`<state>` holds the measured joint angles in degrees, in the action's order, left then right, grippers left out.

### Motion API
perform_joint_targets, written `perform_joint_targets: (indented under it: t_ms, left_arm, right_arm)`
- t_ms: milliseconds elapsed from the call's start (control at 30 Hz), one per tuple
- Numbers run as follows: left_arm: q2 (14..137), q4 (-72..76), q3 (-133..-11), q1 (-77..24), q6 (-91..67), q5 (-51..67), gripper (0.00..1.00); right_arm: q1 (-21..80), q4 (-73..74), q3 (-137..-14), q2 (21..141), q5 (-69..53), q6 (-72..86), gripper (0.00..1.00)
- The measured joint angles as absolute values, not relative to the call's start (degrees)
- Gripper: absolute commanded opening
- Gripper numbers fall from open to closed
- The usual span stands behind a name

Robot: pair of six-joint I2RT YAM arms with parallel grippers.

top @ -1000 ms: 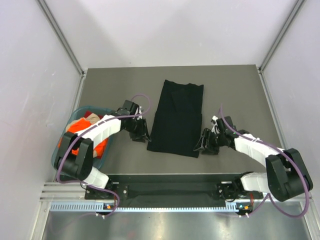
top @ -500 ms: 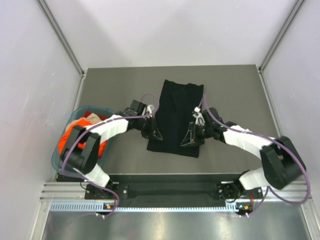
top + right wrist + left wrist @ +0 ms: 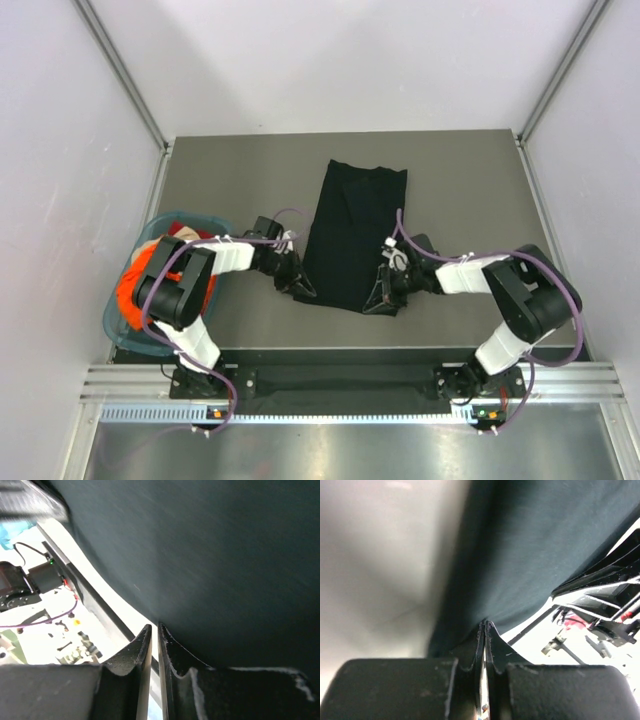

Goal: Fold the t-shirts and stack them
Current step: Fold the tshirt

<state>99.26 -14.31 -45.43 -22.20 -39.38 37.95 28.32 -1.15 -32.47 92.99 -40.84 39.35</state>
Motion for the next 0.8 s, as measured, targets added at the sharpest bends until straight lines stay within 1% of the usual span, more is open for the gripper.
perform_joint_targets:
  t_ms: [133,233,367,467,533,633,800]
  left_arm:
    - [98.48,-17.58,-45.23,-18.48,-36.64,38.26,0.06]
    - [96.64,-21.19,-45.69,-18.17,-33.56,35.64,0.08]
    - [93.78,-27.05,-48.42,-19.99,-30.33,31.66,0.12]
    - [91.37,-28.93,-52.56,-23.51,-29.95,30.72,0.13]
    - [90.63,-28.12,-55.94,-26.33,-30.57,31.64,0.13]
    - [91.02,-22.98,-58.04,-29.39,-33.41,35.35,0.13]
    - [99.74,-14.70,-57.84,-31.86,-38.92,41.41,0.11]
  right_arm:
    - [23.94,2.09,-29.21,89.19,-42.02,37.04,0.14]
    - [22.24,8.54,-29.28,85.93,-40.45,33.82,0.16]
    - [22.04,18.17,-31.59,81.10,-36.95,29.65,0.21]
    - [22.96,21.89,-34.92,79.11,-36.91,29.12,0.21]
    - [24.01,21.78,-37.82,79.29,-37.78,29.80,0.21]
    - [25.63,17.69,-40.21,81.73,-40.07,32.16,0.20]
    - [26.06,11.88,-40.21,88.92,-42.00,35.11,0.17]
